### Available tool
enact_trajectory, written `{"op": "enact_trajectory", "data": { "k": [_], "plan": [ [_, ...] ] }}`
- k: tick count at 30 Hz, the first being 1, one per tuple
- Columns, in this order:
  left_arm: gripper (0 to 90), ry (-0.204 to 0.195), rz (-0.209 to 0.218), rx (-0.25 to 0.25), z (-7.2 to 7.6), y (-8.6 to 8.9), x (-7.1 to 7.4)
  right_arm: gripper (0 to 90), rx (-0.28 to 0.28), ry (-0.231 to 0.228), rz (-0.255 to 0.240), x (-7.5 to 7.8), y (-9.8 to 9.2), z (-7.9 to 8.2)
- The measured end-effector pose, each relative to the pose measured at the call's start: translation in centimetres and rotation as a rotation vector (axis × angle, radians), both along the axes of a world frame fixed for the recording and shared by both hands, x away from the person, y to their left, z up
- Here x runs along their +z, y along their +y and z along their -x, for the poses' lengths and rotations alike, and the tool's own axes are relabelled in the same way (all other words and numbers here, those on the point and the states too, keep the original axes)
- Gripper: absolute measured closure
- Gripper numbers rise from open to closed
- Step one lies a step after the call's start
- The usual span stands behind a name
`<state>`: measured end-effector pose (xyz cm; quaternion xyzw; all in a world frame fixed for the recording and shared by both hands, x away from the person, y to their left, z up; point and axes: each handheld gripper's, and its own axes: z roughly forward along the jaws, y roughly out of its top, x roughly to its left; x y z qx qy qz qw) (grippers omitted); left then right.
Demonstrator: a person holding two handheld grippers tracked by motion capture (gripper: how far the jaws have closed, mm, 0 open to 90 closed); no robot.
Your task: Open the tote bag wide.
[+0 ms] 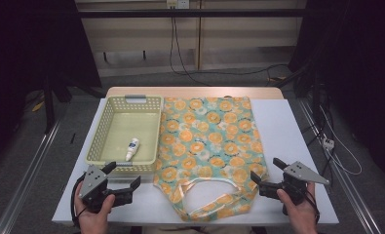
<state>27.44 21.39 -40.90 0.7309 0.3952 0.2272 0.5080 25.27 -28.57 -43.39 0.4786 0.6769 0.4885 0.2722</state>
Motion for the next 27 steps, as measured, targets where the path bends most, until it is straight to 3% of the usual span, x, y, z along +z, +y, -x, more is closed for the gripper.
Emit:
{"op": "enact_trajectory", "data": {
  "k": [10,19,27],
  "plan": [
    [5.0,0.016,-0.004,0.002,-0.1,0.0,-0.1,5.2,0.045,0.018,-0.014,-0.1,0.3,-0.1],
    [5.1,0.018,-0.017,-0.004,-0.1,0.0,-0.2,4.5,0.106,0.045,0.036,-0.1,1.4,-0.6],
    [5.1,0.019,-0.015,-0.001,-0.2,-0.1,-0.3,4.5,0.165,0.080,0.047,0.3,3.1,-1.1]
  ]
}}
